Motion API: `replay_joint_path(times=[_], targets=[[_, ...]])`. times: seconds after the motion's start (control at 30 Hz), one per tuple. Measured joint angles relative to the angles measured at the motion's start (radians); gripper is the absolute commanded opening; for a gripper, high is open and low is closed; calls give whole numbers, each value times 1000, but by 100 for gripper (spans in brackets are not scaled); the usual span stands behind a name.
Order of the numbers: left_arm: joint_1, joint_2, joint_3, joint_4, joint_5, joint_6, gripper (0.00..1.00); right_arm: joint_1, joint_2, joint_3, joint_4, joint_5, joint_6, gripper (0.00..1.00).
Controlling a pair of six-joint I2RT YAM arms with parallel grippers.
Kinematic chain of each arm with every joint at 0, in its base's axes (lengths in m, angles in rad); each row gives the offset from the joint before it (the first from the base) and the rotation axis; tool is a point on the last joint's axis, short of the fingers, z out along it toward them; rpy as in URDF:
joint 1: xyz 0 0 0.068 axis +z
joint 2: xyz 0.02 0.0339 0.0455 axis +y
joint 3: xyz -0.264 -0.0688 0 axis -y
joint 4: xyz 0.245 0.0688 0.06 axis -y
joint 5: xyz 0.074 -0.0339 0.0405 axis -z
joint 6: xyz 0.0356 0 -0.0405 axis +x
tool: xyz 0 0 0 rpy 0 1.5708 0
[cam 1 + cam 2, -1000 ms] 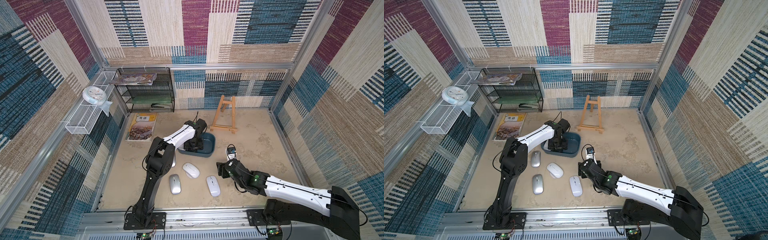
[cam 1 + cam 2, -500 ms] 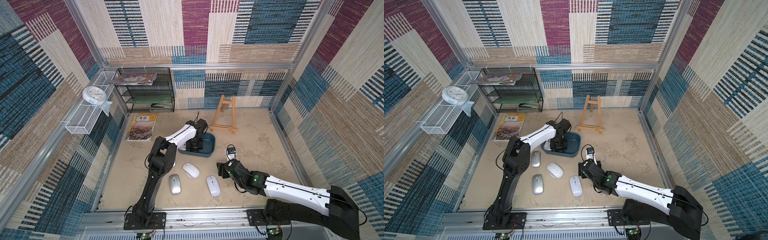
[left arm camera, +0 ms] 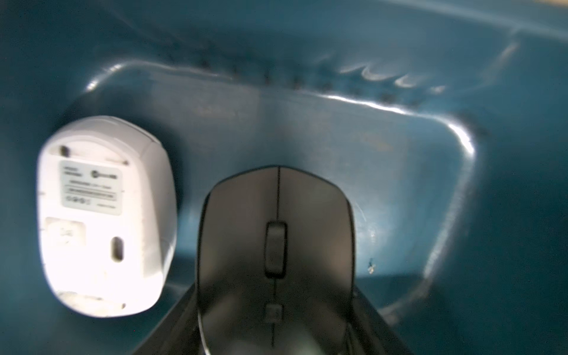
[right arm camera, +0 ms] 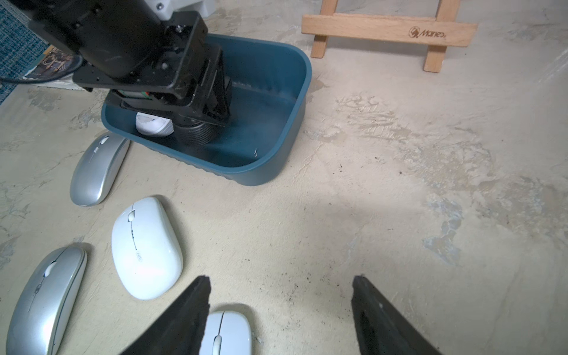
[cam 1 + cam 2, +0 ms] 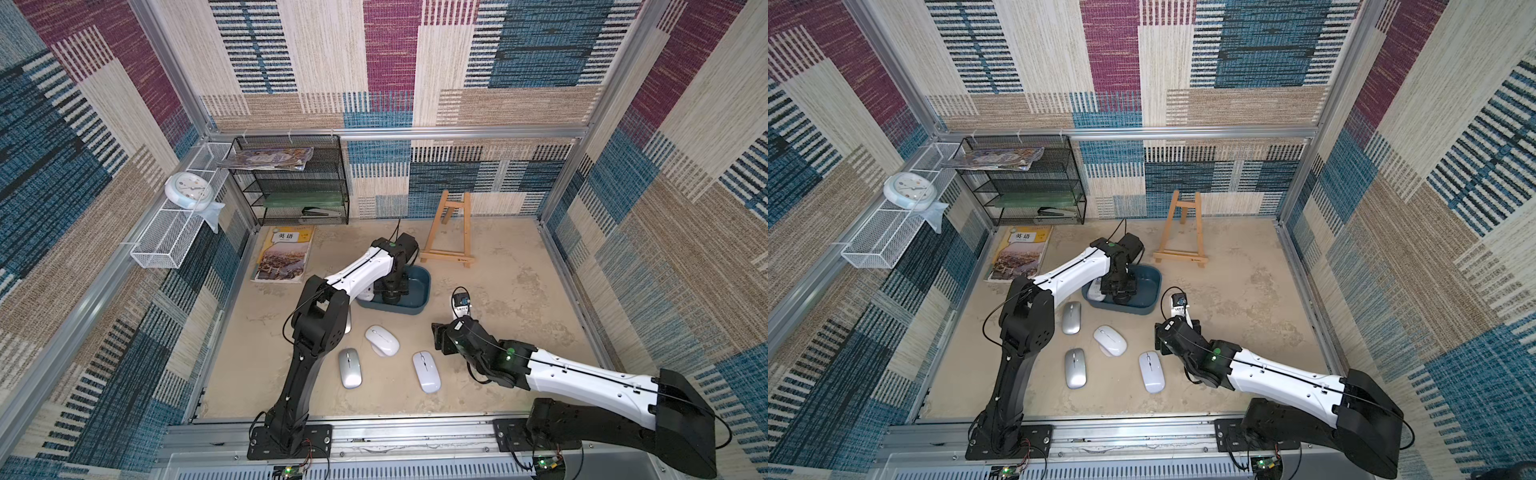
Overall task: Take out the mouse from the storage box
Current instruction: Pick up the mouse from the storage box.
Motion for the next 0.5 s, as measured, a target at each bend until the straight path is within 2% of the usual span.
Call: replay_joint_path(times=[0.23, 0.5], targets=[[-15, -59, -2, 1, -4, 0, 47, 0, -31, 6, -23, 14, 24, 76], [-64, -172, -64, 6, -6, -6, 46, 0, -166, -46, -58, 71, 82, 76]])
